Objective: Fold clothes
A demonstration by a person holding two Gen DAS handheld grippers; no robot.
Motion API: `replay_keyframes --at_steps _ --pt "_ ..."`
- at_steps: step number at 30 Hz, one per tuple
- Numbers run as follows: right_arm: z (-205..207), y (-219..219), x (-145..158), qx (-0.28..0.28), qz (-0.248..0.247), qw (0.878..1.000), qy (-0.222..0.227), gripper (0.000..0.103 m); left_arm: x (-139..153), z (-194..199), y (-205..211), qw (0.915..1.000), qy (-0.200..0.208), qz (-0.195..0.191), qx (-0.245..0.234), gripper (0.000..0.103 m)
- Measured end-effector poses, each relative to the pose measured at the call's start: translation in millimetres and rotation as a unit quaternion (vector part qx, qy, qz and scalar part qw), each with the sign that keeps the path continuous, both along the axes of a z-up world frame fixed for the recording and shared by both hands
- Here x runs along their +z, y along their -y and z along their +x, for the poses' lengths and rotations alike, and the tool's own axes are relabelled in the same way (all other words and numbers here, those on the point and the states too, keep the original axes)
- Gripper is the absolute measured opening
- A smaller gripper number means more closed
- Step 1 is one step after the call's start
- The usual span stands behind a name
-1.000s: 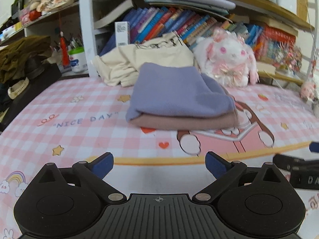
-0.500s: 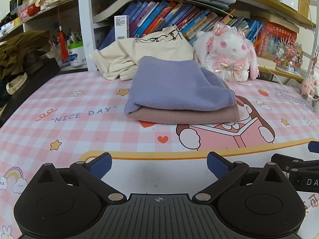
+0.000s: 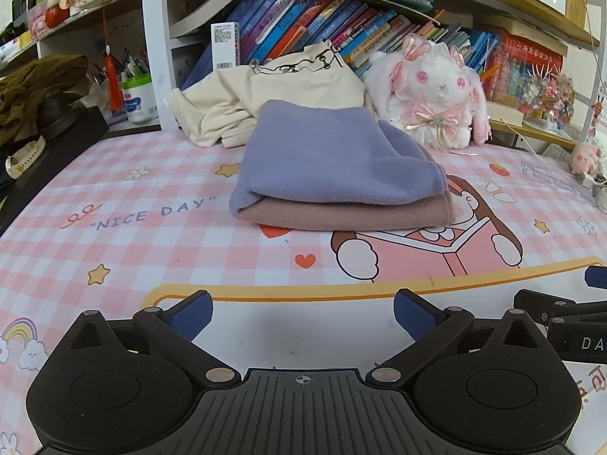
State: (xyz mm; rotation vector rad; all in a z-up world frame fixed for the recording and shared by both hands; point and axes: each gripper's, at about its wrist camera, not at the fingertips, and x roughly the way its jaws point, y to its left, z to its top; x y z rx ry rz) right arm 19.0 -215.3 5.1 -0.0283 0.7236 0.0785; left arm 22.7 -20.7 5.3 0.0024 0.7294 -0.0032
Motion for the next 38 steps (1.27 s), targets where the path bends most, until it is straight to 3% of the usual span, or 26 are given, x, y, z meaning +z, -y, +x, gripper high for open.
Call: replay_keyframes --at_steps 28,33,38 --pt "3.5 -0.2 -2.6 -0.003 -0.002 1.000 -0.007 0.103 -0.3 2.6 -0.4 0.9999 -0.005 -0.007 -0.008 0.103" --pt "3.6 0.7 -3.4 -0.005 0.001 1.000 -0.010 0.103 1.3 -1.3 -4.2 0.9994 0.005 -0.032 -0.013 0.103" --pt "3.8 0.5 -4.8 -0.005 0.002 1.000 -0.013 0.103 0.2 -1.5 -3.2 0.9996 0.000 -0.028 -0.008 0.103"
